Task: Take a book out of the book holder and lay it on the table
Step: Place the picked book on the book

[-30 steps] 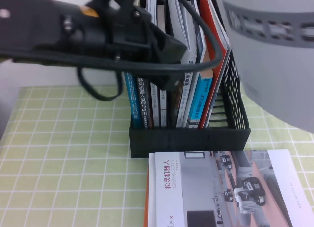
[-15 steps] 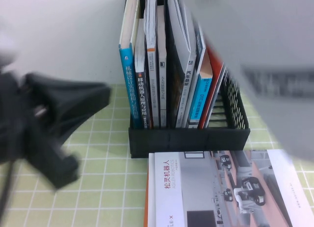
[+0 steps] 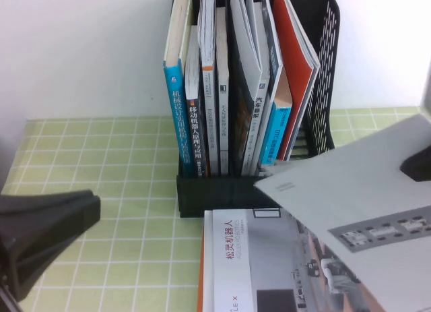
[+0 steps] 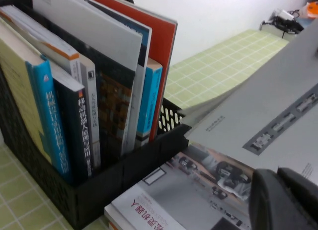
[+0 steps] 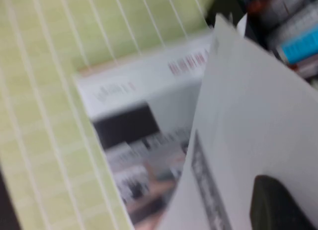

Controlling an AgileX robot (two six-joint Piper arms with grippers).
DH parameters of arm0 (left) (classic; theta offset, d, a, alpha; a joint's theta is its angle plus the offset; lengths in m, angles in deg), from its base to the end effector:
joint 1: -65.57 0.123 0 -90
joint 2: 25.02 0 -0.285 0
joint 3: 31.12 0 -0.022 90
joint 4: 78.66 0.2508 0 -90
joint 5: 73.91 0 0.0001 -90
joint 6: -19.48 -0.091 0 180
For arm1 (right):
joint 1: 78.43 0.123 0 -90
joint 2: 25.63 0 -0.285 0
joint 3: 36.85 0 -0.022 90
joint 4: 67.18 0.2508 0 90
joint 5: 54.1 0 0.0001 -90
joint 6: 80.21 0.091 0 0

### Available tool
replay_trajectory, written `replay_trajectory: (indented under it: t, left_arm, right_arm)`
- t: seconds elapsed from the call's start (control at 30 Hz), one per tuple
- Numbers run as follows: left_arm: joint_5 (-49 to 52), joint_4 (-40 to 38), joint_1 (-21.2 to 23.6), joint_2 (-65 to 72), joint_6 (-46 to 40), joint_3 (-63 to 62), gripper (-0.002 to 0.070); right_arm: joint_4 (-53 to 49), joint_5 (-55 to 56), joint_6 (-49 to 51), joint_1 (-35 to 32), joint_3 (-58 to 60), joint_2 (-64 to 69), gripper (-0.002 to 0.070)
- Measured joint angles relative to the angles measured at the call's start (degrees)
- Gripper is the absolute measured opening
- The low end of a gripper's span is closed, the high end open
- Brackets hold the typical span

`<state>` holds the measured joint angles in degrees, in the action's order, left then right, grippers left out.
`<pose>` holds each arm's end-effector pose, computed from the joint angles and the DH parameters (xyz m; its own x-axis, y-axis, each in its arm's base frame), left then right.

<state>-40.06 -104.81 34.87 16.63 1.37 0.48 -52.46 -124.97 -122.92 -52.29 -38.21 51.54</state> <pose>0.0800 -0.0735 0.3839 -0.2615 0.0752 -0.9623 0.6826 0.7192 -0.1293 0.1912 0.1182 0.4103 -0.2530 -0.7867 -0.5631 -0.8895 0.4180 -0.1845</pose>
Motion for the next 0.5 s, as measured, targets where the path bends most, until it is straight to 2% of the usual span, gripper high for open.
replay_trajectory:
  t: [0.17, 0.33, 0.5]
  left_arm:
    - [0.57, 0.21, 0.00, 0.00, 0.81, 0.79, -0.0003]
    - [0.57, 0.33, 0.00, -0.10, 1.87, 0.78, -0.0003]
    - [0.57, 0.33, 0.00, -0.10, 2.09, 0.78, -0.0003]
  right_arm:
    - [-15.98, 3.35, 6.65, 9.36, 0.15, 2.65, 0.0014]
    - [-36.60, 3.93, 18.33, 25.78, 0.13, 6.41, 0.0014]
    - [-56.69, 0.29, 26.84, 38.71, 0.13, 13.30, 0.0014]
